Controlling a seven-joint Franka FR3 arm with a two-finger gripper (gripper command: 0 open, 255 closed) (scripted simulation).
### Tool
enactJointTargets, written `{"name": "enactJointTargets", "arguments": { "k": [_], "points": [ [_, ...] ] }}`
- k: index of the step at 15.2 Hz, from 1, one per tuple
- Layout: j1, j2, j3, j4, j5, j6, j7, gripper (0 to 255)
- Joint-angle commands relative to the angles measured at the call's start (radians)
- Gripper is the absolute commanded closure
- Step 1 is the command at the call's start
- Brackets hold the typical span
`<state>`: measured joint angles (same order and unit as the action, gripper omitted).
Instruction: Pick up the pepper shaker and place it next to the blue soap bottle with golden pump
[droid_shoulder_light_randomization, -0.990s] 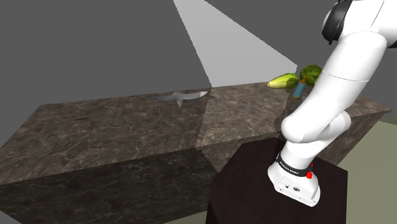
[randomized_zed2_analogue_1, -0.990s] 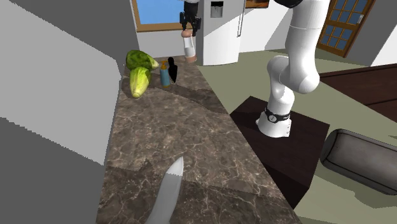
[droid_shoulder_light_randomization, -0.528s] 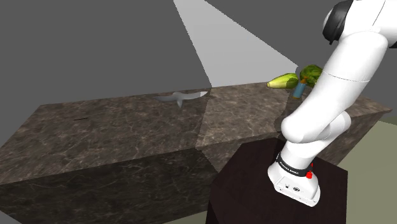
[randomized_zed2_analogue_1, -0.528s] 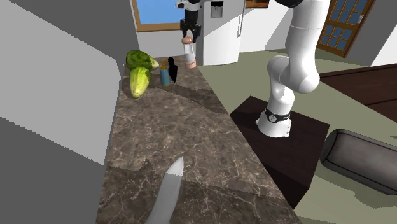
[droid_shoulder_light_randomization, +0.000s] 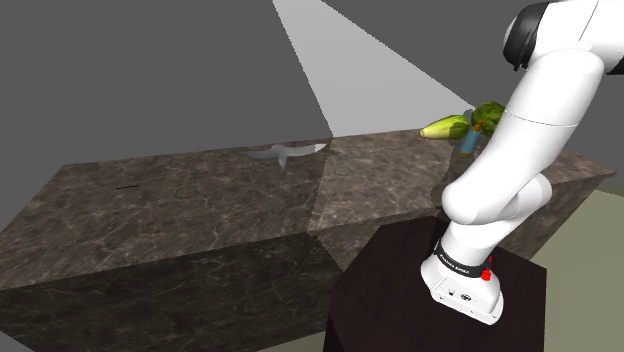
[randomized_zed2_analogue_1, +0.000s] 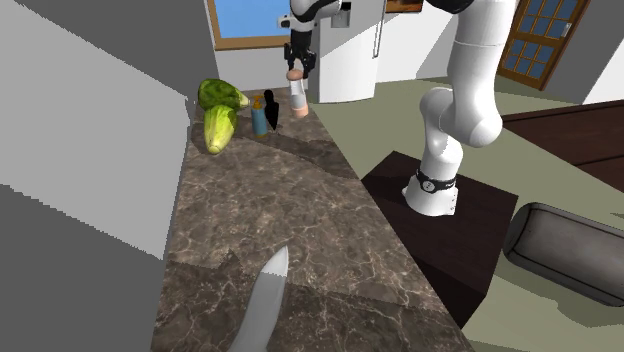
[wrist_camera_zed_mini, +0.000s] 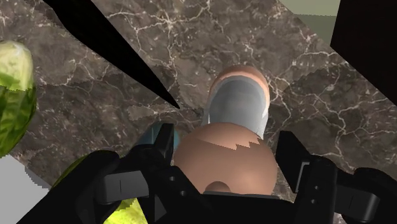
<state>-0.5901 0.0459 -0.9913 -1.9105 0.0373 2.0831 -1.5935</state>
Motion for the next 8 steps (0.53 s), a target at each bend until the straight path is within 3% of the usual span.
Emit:
{"name": "enactJointTargets", "arguments": {
  "k": [1,8],
  "points": [
    [-0.001,0.008,0.001,-0.02,0.009,0.025,-0.005,255],
    [-0.013,0.052,0.005,-0.085,0.057,0.113,-0.037,255]
  ]
}}
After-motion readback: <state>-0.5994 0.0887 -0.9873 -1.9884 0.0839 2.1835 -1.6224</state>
